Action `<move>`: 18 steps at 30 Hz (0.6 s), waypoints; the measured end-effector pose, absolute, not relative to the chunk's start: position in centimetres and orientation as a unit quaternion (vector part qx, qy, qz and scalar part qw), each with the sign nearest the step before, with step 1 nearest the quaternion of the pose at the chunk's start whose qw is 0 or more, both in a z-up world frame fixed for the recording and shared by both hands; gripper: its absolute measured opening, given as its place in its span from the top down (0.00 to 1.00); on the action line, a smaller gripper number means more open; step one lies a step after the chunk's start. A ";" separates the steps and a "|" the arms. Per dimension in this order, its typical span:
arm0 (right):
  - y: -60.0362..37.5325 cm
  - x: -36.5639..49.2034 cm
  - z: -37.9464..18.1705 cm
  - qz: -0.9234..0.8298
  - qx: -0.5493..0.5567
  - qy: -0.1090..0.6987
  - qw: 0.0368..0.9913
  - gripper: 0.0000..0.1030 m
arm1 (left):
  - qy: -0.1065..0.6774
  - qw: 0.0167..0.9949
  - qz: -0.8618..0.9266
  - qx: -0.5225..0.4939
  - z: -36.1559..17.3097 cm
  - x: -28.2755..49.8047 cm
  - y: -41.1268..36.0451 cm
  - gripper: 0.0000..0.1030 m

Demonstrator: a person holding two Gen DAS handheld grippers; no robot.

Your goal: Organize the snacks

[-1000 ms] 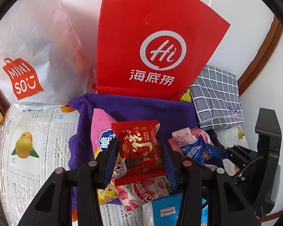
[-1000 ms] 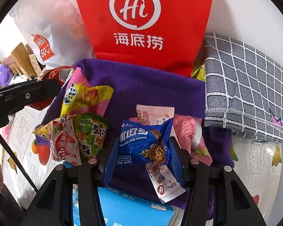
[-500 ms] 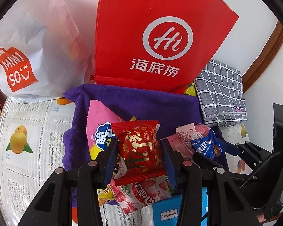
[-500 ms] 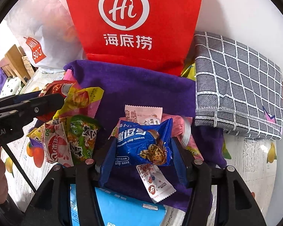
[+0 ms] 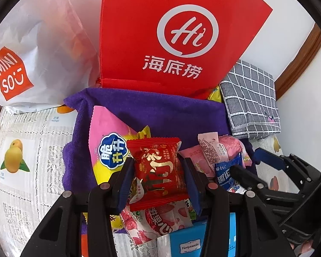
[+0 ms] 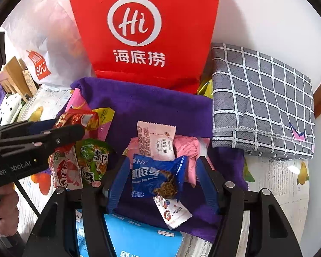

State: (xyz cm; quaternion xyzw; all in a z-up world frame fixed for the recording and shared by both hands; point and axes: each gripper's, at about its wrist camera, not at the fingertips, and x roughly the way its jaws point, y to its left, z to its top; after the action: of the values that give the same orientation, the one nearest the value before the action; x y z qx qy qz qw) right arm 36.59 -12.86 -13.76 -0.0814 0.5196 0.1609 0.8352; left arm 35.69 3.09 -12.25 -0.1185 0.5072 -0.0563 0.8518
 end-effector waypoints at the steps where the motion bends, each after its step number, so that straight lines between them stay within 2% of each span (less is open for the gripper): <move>1: -13.0 36.6 -13.6 0.159 -0.077 0.519 0.836 0.38 | 0.507 0.853 -0.056 -0.115 -12.3 35.7 3.0 0.57; 7: -14.1 36.5 -12.3 0.152 -0.048 0.505 0.848 0.38 | 0.510 0.853 -0.052 -0.093 -12.3 35.7 2.2 0.57; 9: -14.4 36.4 -11.7 0.151 -0.041 0.500 0.852 0.38 | 0.512 0.853 -0.052 -0.088 -12.1 35.7 2.1 0.53; 11: -14.5 36.0 -11.1 0.150 -0.039 0.494 0.856 0.38 | 0.510 0.854 -0.053 -0.086 -11.8 35.5 2.0 0.44; 18: -14.8 34.5 -8.8 0.145 -0.028 0.472 0.869 0.38 | 0.497 0.862 -0.059 -0.083 -9.5 34.3 2.0 0.41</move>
State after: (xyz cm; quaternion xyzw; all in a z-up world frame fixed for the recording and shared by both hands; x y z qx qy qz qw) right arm 34.47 -14.83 -8.76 -0.0277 0.4718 0.1449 0.8693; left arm 34.28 1.99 -9.54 -0.0826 0.4967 -0.0592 0.8620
